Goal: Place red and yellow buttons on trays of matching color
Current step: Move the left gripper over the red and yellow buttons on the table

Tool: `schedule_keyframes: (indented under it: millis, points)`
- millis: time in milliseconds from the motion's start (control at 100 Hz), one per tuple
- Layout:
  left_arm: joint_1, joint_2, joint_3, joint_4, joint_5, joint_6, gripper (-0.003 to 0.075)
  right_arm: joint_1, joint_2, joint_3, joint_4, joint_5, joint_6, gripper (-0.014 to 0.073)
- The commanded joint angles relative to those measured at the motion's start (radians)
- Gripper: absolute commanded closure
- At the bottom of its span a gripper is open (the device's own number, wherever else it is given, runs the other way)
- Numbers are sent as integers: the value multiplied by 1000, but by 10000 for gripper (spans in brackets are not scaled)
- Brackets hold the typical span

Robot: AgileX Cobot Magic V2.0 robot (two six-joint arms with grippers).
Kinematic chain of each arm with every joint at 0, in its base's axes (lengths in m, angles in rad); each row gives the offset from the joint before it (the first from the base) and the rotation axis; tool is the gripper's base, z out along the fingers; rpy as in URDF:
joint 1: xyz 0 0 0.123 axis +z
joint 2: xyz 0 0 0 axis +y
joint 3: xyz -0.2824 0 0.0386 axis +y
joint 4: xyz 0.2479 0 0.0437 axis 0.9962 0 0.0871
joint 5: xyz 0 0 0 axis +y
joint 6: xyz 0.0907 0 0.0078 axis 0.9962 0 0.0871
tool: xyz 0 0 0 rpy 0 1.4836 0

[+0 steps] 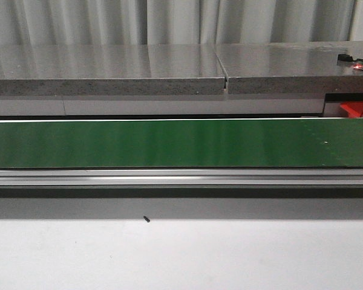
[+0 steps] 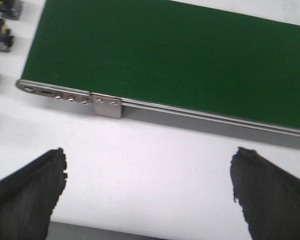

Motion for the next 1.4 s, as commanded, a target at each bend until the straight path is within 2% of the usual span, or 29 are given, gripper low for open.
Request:
schedule_keyframes:
  millis: [0,260,470,870,1390]
  points:
    - [73,0,-35,18,-50,-33,69,1,-19,-15,-12,-79,-3,663]
    - [361,12,-35,18,-50,-21,70,1,-19,-15,-12,-79,-3,663]
    - [462,84,-35,50,-72,-21,70,1,-19,-15,-12,-79,-3,663]
    - [580,285,-35,77,-194,-21,70,1,-19,-15,-12,-79,-3,663]
    - [579,520,-122,83,-213,-21,70,1,-19,-15,-12,-79,-3,663]
